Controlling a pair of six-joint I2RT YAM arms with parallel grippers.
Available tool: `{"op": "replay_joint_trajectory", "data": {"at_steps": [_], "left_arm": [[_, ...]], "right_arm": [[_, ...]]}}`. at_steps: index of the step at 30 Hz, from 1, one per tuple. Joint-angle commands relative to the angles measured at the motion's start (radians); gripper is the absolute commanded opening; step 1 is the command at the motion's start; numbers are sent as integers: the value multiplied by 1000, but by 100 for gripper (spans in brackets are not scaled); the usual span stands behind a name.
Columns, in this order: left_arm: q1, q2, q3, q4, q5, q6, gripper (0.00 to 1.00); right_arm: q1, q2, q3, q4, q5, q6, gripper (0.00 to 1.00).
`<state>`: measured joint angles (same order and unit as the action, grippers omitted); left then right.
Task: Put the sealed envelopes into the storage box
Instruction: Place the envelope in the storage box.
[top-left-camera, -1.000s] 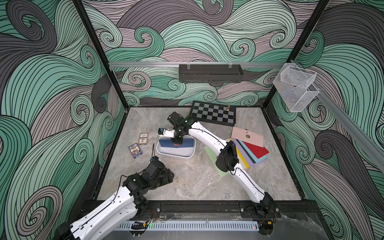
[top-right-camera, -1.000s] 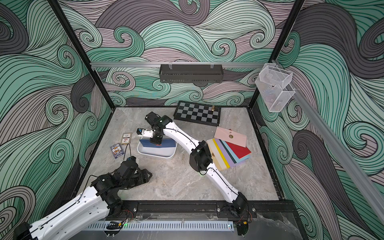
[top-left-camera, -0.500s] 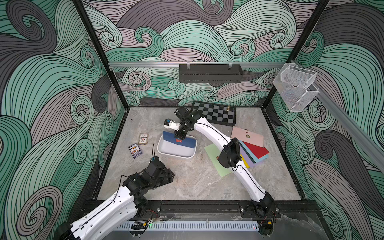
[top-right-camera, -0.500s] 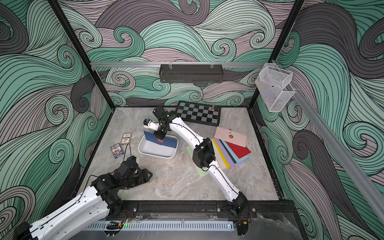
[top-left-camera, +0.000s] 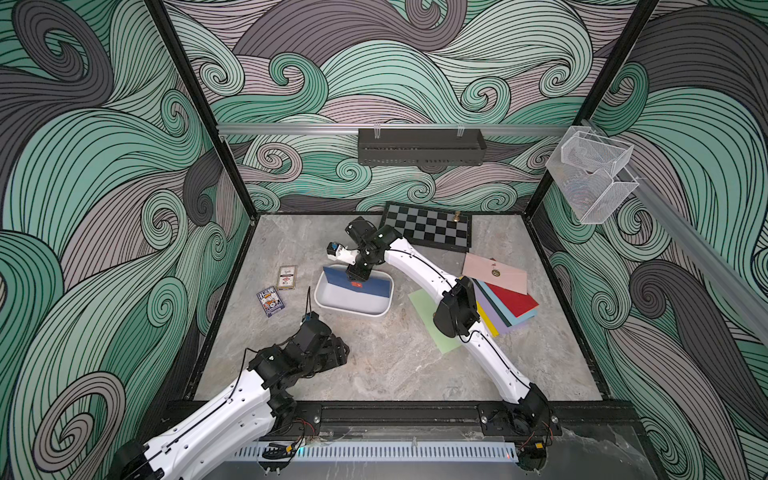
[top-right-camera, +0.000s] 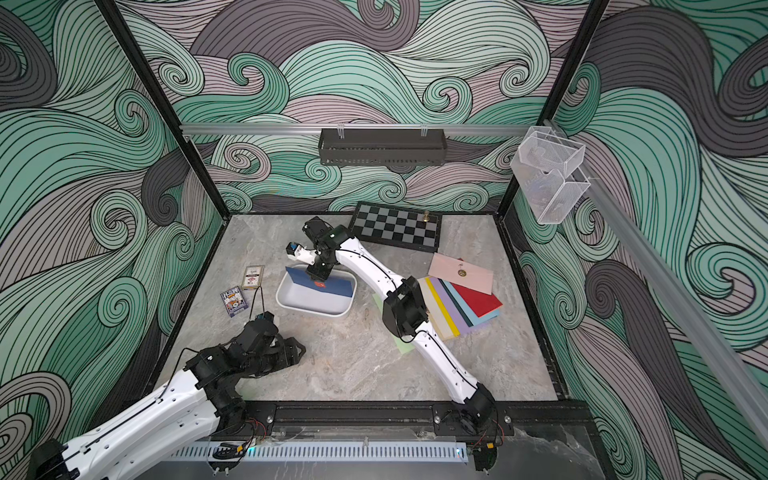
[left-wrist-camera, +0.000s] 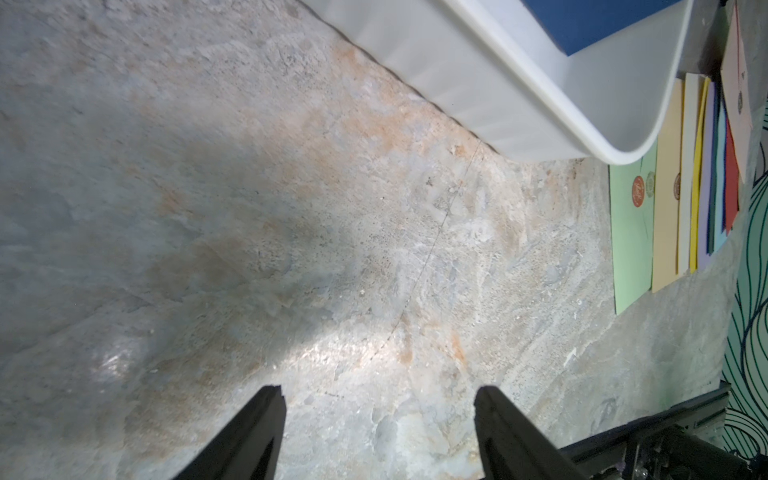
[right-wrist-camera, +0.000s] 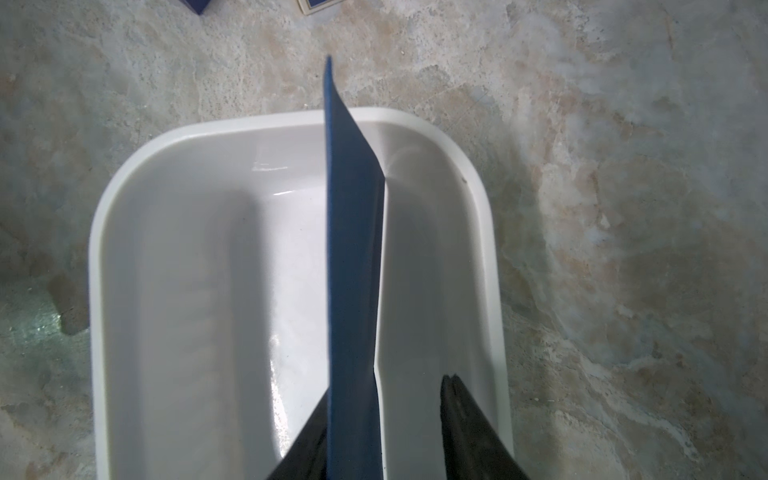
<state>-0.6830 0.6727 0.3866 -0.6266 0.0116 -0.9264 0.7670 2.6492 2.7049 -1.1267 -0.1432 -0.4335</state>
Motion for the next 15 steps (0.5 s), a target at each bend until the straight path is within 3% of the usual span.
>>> {"op": "replay_joint_trajectory", "data": {"at_steps": [1,10,15], "left_arm": [[5,8,34,5,5,21,76],[5,-3,34,4,-4,23,76],[4,-2,47,1,-9,26,76]], "right_arm": [[-12,-4,25,36,40,6,47],[-26,-62,34,60,49,67,55],[-22,-147,29,59,124,100,56]]}}
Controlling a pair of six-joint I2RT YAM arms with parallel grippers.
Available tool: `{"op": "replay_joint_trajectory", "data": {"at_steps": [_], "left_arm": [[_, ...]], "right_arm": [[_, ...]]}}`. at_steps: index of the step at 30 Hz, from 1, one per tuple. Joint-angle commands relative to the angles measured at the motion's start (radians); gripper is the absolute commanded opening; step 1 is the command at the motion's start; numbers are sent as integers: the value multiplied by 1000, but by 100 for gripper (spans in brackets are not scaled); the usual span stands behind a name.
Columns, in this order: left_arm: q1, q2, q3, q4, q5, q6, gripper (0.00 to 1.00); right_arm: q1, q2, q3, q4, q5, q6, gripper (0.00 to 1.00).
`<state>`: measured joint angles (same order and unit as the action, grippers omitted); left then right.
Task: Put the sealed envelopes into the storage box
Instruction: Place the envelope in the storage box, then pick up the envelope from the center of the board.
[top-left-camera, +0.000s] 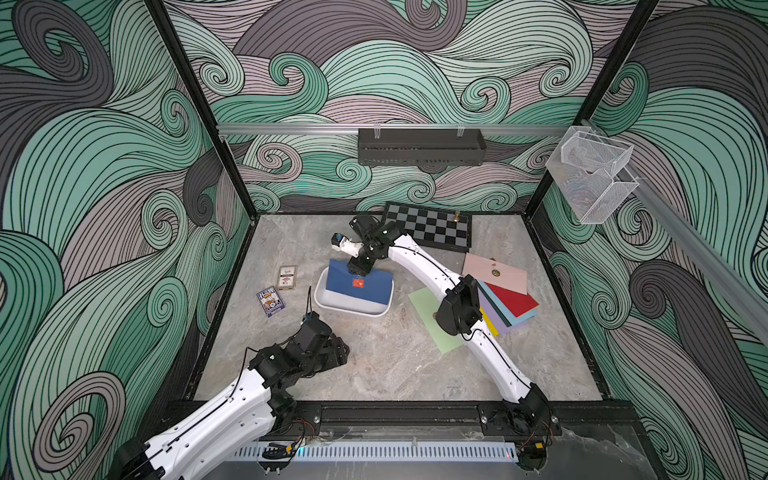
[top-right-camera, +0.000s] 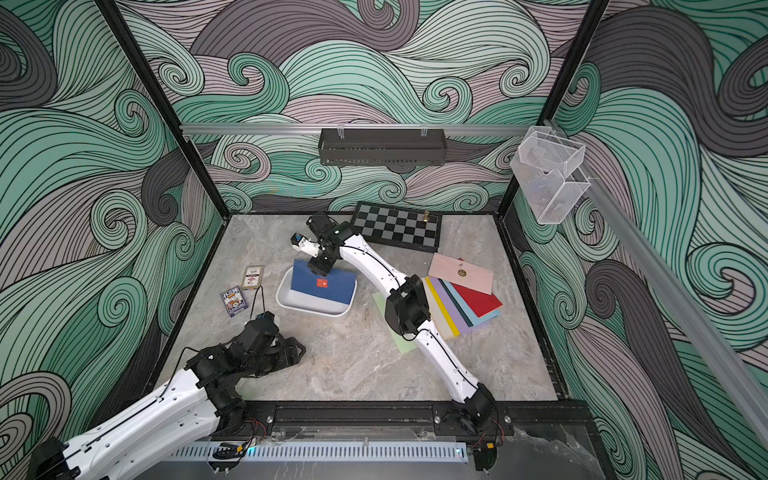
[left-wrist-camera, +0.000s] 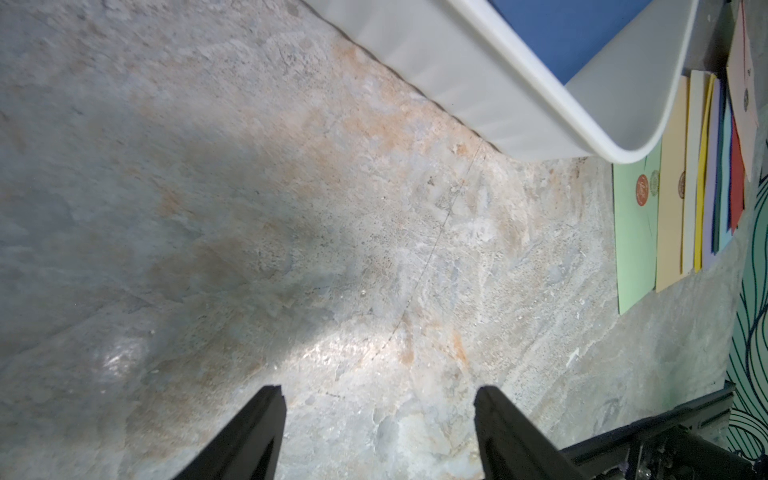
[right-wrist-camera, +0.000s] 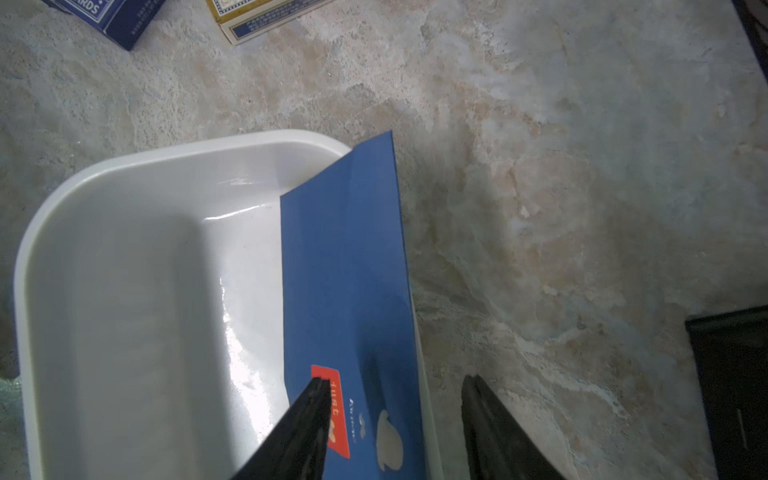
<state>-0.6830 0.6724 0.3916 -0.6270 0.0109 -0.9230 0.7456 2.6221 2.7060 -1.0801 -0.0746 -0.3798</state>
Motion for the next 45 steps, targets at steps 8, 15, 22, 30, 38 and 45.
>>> {"op": "replay_joint_trajectory", "data": {"at_steps": [8,15,22,30,38,45], "left_arm": [[5,-30,43,6,18,26,76],[5,-65,27,4,84,44,76],[5,-55,11,34,126,49,76],[5,-24,22,39,152,50,76],[5,-16,26,43,152,53,76],[5,-2,31,41,153,55,76]], "right_arm": [[-18,-533,-580,118,132,350,49],[-69,-1052,-1493,523,79,612,50],[-101,-1063,-1769,548,41,726,46],[-141,-1011,-1816,549,4,745,47],[-58,-958,-1850,556,-180,832,45],[135,-975,-1821,598,-204,931,45]]}}
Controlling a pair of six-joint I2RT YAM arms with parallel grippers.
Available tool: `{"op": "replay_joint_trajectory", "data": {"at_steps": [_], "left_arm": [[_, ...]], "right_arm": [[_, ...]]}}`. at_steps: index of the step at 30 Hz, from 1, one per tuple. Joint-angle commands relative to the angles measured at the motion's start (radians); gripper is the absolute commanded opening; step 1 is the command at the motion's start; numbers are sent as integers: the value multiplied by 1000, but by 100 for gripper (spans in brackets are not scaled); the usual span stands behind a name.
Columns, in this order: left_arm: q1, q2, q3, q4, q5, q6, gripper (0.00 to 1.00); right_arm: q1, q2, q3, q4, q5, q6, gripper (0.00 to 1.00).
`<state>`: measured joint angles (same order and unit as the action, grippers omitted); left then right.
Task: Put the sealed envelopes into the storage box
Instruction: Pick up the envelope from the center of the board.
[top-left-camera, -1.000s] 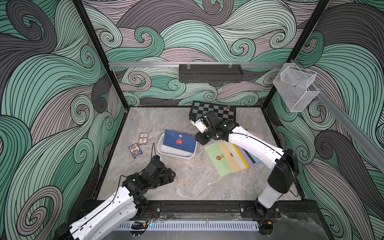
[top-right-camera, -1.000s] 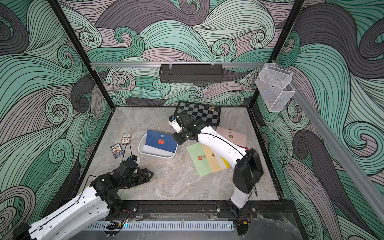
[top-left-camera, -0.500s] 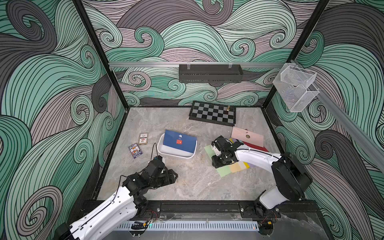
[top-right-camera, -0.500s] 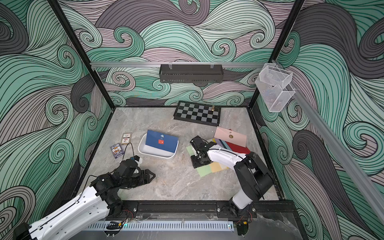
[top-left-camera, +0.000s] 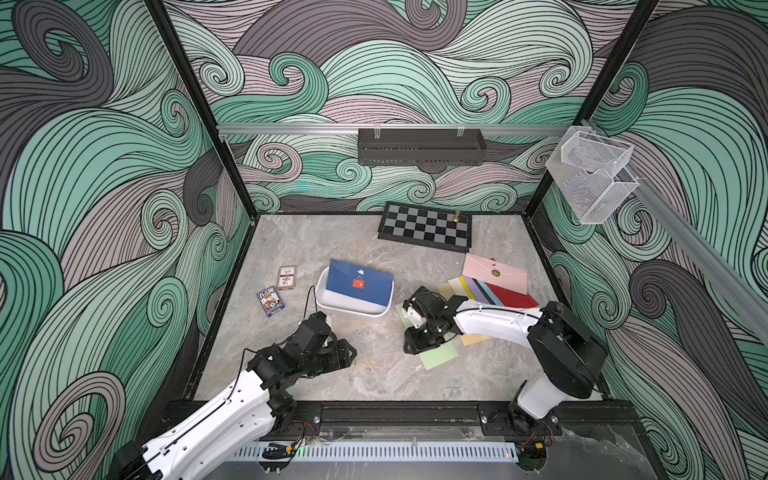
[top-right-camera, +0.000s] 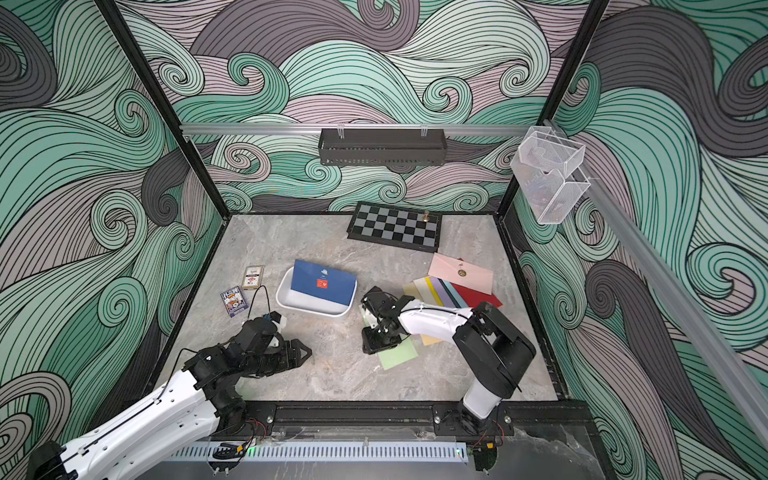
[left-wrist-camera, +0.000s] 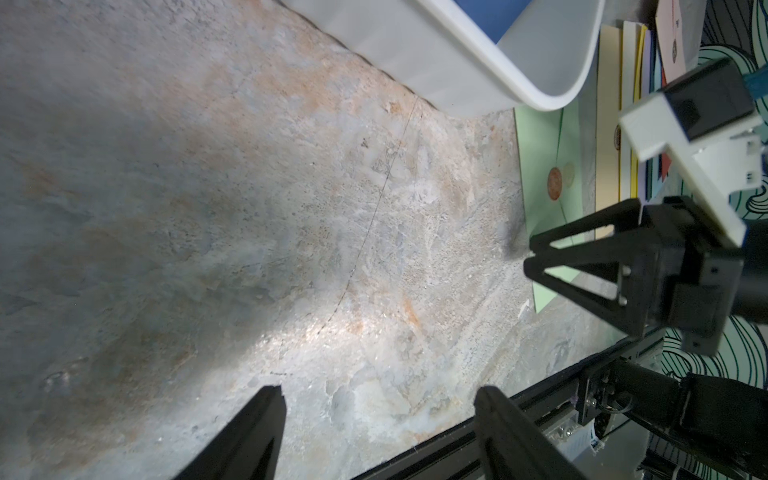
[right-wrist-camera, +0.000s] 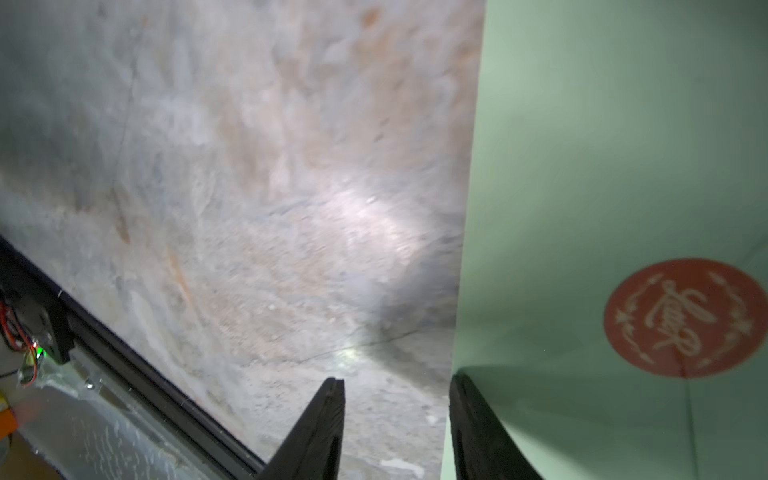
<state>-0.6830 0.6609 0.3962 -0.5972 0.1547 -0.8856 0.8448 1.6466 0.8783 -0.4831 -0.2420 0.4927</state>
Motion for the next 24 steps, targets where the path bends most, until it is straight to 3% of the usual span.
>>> {"op": "replay_joint_trajectory", "data": {"at_steps": [1,5,11,24], "left_arm": [[4,11,28,11,9,17,76],[5,16,30,21,12,17,76],[5,59,26,49,48,7,76],[5,161,35,107,103,5,76]], "right_arm": [[35,-19,9,3,-17,64,45],[-19,-99,2,1,40,57,47],[-113,-78,-41,-14,41,46,46],[55,-22,-86,134,-73,216,44]]}}
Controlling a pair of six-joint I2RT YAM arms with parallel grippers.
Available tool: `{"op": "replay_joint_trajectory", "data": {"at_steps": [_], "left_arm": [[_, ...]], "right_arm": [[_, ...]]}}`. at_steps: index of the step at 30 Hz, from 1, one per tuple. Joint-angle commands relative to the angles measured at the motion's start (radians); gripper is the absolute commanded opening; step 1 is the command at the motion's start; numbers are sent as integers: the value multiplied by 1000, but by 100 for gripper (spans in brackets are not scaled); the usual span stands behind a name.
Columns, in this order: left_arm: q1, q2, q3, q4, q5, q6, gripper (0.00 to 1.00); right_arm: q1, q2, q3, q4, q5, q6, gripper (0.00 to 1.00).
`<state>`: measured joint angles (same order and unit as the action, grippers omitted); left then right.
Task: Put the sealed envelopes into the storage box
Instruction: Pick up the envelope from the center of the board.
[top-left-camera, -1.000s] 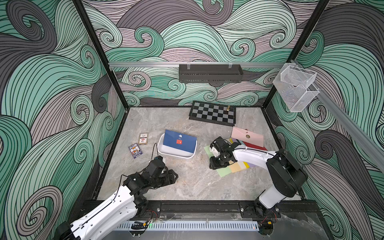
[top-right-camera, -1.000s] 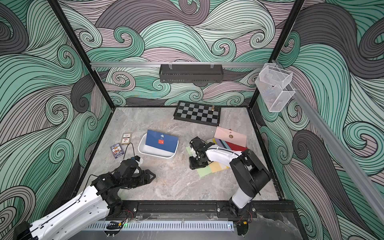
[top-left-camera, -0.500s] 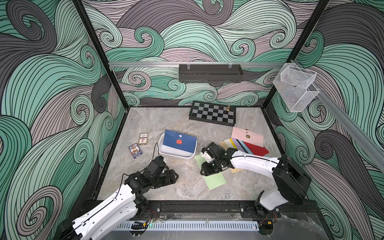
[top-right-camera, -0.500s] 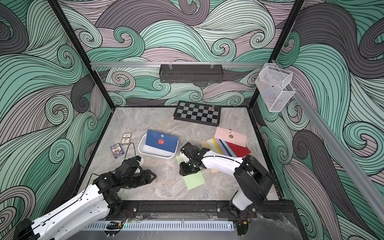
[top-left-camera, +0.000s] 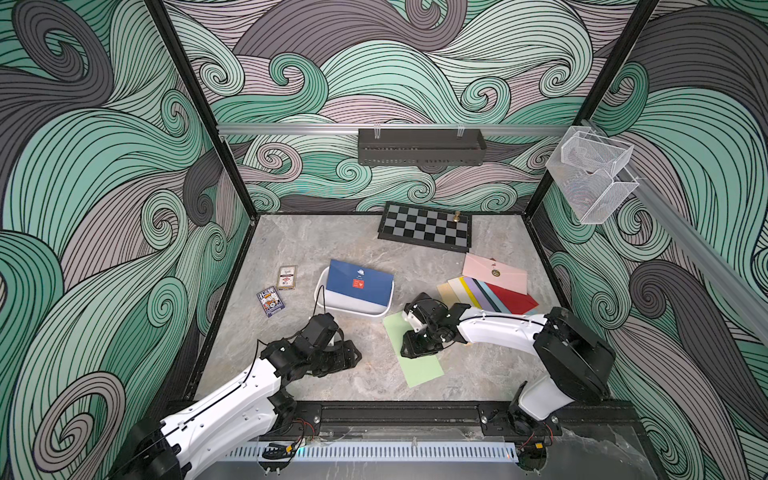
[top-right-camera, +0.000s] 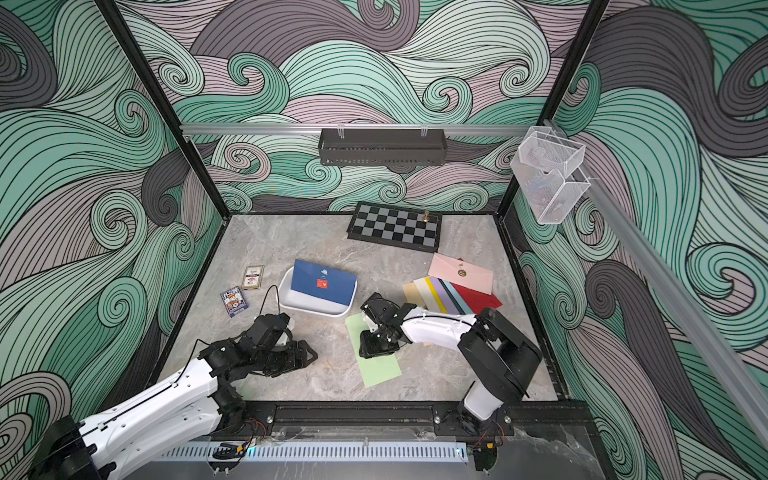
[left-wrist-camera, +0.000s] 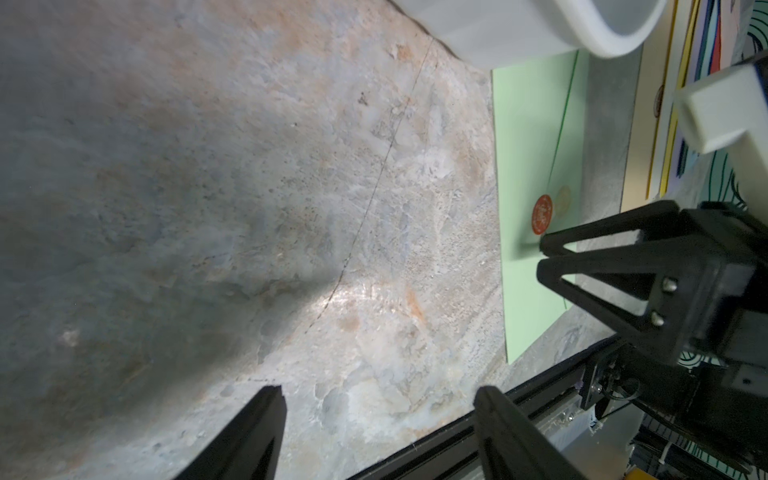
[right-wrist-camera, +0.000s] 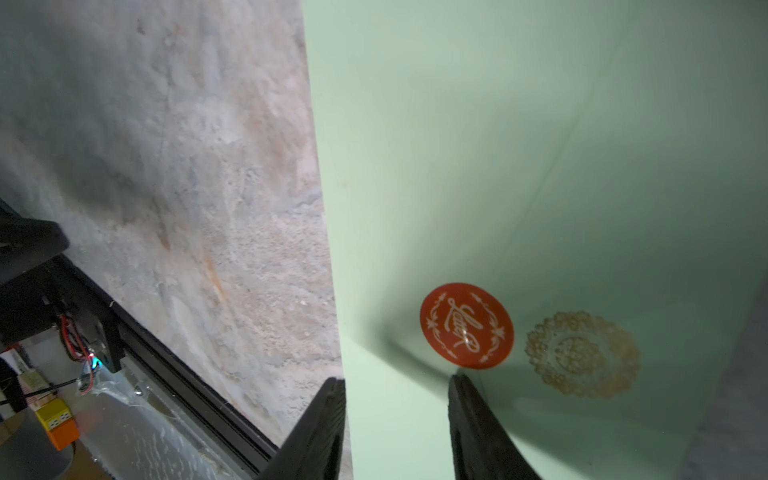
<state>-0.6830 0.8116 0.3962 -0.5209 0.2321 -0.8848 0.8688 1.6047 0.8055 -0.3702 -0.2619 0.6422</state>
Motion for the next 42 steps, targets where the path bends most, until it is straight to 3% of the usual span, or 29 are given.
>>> {"op": "replay_joint_trajectory", "data": {"at_steps": [1,6,11,17,29,42], "left_arm": [[5,15,35,39,32,3,75],[4,55,20,131,107,-25,68],[-32,141,0,291,158,-88,57],[-95,311,24,424,156,-114,50],[-136,526,59,516,133,-112,46],[-136,571,66,507,119,-117,46]], "right_arm": [[33,8,-12,52,-62,68,44],[7,-112,-35,38,32,31,48],[-105,-187,-121,31,29,25,50],[-142,-143,-147,31,12,8,51],[-142,-105,-166,102,-44,28,52],[-146,-140,-210,275,-238,101,53]]}}
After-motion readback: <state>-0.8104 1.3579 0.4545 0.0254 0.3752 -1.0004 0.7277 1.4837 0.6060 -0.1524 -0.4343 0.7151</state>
